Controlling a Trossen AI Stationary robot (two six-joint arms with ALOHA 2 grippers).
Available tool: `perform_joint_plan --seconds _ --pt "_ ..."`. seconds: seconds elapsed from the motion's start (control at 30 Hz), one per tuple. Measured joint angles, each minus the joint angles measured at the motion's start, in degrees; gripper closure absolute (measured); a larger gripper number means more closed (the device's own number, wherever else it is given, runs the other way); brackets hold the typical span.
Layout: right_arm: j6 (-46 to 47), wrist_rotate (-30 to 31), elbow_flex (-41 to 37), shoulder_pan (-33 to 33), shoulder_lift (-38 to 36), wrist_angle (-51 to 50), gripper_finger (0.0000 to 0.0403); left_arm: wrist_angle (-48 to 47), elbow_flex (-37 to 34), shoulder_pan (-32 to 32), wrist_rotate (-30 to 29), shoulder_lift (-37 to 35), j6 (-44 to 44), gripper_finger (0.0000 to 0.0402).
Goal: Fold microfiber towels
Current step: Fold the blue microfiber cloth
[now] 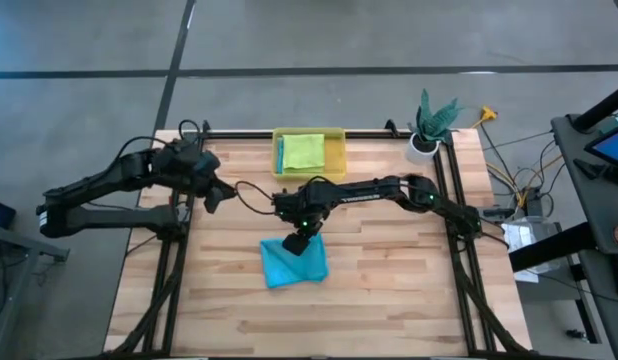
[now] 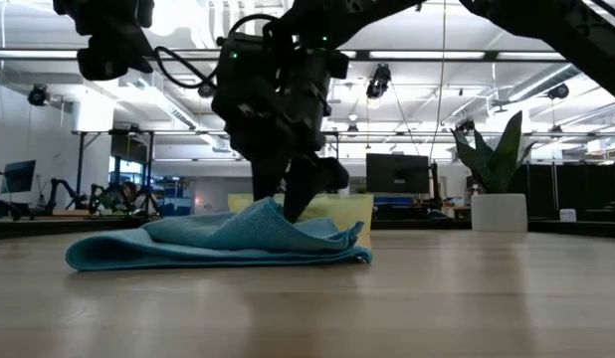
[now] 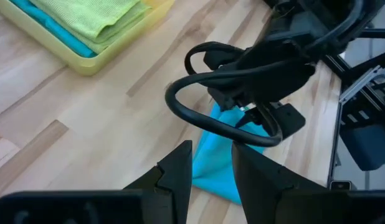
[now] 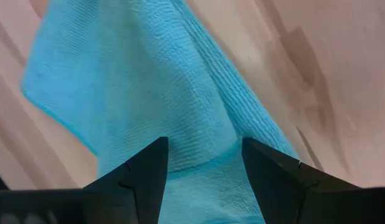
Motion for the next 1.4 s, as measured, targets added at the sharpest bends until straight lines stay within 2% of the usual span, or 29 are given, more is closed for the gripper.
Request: perform_joint_plan --seconds 0.2,0.43,0.5,0.6,0.73,0.8,0.93,1.4 --pt "-0.1 -1.1 0.0 0.1 -0.2 4.4 0.0218 0.1 0.0 0.0 0.0 1.8 0.6 0.0304" --pt "-0.2 -2.9 0.0 0.1 -0.4 6.2 0.0289 0.1 0.0 0.0 0.2 3.1 0.8 0.0304" --pt "-0.2 -5.7 0.0 0.1 -0.6 6.5 0.0314 0.1 0.0 0.0 0.2 3.2 0.8 0.0304" --pt "-0.6 -13.9 0.0 0.1 -0.9 9.0 0.0346 0.2 0.0 0.0 0.3 3.2 0.8 0.0304" --pt "-0.9 -26.5 0.0 0.2 -0.9 18.4 0.0372 0.3 0.0 0.0 0.3 3.2 0.8 0.0304" --pt "1.2 -29.1 0.0 0.4 -1.0 23.2 0.0375 0.3 0.0 0.0 0.3 3.2 0.7 0.0304" --pt "5.1 -28.8 0.0 0.5 -1.0 29.0 0.0375 0.1 0.0 0.0 0.5 2.8 0.1 0.0304" --pt "4.9 -27.9 -3.9 4.6 -1.0 29.5 0.0374 0.0 0.0 0.0 1.0 1.5 -2.4 0.0304"
